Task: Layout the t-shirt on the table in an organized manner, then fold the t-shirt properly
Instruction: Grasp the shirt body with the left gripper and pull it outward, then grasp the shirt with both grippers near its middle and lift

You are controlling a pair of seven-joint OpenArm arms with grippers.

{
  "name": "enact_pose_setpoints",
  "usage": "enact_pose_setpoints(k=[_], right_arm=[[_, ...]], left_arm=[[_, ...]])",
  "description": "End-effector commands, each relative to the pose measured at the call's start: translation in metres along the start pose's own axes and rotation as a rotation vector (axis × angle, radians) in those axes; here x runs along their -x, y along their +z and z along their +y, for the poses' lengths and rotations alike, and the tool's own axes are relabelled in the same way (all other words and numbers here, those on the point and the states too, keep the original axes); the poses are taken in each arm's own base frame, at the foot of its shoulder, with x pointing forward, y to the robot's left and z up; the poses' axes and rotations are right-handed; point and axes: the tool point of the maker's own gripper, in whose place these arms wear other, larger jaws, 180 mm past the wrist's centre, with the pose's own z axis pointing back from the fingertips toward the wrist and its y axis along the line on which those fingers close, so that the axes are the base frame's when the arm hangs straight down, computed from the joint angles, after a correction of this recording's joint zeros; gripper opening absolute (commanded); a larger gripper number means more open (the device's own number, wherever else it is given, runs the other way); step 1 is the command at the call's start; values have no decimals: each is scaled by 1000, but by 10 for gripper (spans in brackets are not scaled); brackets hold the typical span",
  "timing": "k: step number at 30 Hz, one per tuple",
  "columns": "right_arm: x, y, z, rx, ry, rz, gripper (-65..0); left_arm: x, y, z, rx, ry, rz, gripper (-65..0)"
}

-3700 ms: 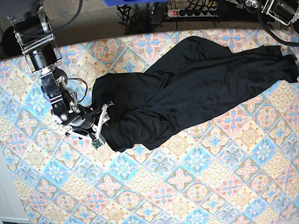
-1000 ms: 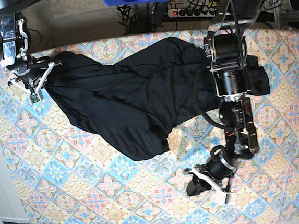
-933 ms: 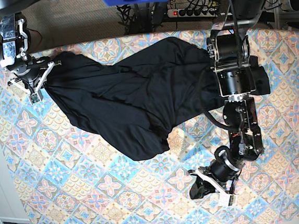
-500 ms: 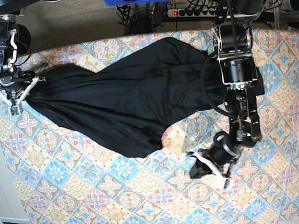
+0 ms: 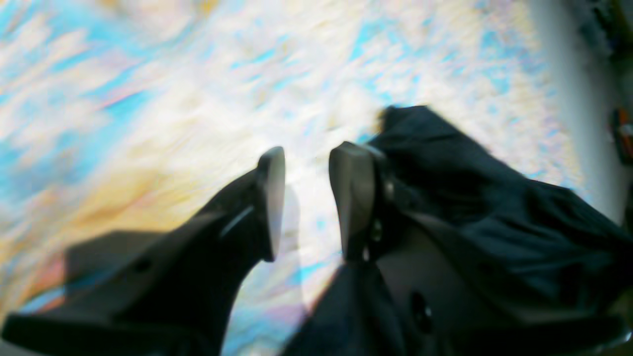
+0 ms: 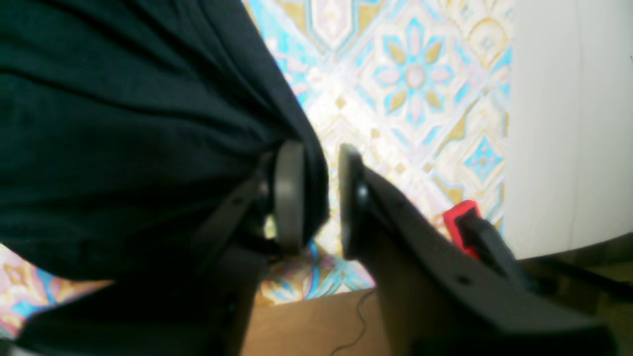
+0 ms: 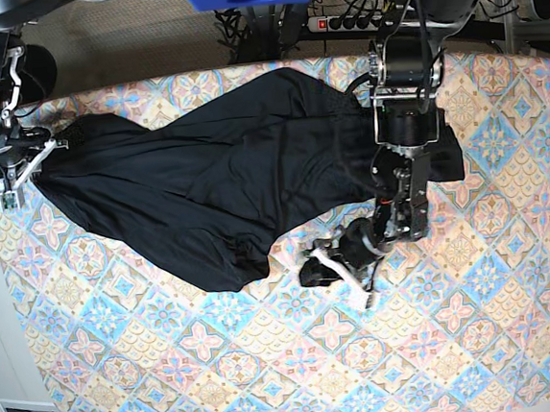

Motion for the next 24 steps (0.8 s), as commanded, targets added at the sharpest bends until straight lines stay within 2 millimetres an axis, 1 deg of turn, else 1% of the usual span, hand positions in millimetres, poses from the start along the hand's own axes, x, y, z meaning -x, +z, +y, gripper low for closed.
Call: enact_pose_setpoints(k=[1, 2, 4, 5, 7, 9, 12, 13, 15, 17, 18, 21, 24], right_arm=[[-15, 6, -3, 11, 15, -52, -509], [-15, 6, 1, 4, 7, -58, -508], [-17, 7, 6, -3, 0, -67, -509], [-19, 9, 7, -3, 2, -74, -509], [-22, 11, 8, -4, 6, -84, -509], [-25, 12, 9, -5, 8, -94, -509], [-27, 13, 10, -6, 10, -100, -509], [-27, 13, 10, -6, 10, -100, -509], [-27, 13, 10, -6, 10, -101, -509], [-27, 14, 10, -6, 10, -103, -509], [-27, 14, 10, -6, 10, -103, -509], [-27, 14, 10, -6, 10, -103, -509], [-27, 14, 10, -7, 11, -101, -509]], left_arm=[[-24, -4, -18, 42, -40, -47, -466], [-19, -8, -23, 44, -77, -28, -466], [-14, -20, -43, 62, -157, -15, -466], [-12, -25, -46, 47, -199, -6, -466], [-7, -30, -45, 1, -254, 14, -466], [-5, -36, -49, -30, -296, 25, -466], [4, -45, -50, -51, -327, 46, -465], [3, -49, -51, -52, -336, 52, -464], [13, -58, -52, -54, -342, 84, -463], [29, -68, -55, -50, -335, 113, -462], [32, -71, -56, -47, -337, 115, -462], [41, -73, -49, -57, -342, 123, -462], [44, -74, -47, -57, -336, 114, -465]])
